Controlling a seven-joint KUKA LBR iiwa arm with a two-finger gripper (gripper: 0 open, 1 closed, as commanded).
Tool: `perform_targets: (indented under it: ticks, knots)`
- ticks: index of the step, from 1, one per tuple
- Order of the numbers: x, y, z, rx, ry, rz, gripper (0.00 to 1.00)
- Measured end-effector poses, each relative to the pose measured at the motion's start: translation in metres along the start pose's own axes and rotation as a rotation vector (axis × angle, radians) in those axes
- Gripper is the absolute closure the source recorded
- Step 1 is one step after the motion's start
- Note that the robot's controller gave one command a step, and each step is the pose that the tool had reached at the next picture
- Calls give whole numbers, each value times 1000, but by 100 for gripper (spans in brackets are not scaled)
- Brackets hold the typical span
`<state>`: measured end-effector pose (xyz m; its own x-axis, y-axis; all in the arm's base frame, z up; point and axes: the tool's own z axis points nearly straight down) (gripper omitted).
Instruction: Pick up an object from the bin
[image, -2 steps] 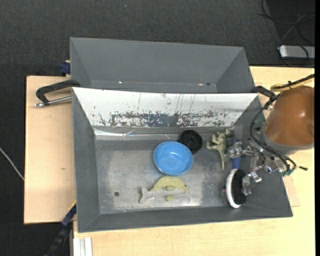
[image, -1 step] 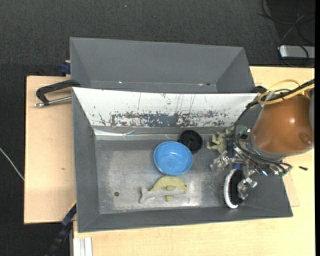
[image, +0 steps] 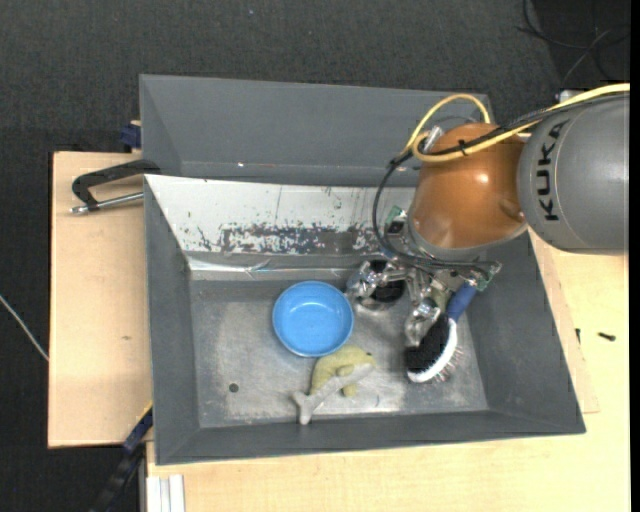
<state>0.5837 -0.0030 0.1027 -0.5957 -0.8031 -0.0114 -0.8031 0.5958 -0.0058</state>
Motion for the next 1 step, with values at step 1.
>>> perform_targets:
  ticks: [1]
  knots:
    - [-39, 70, 31, -6, 7, -291, 0]
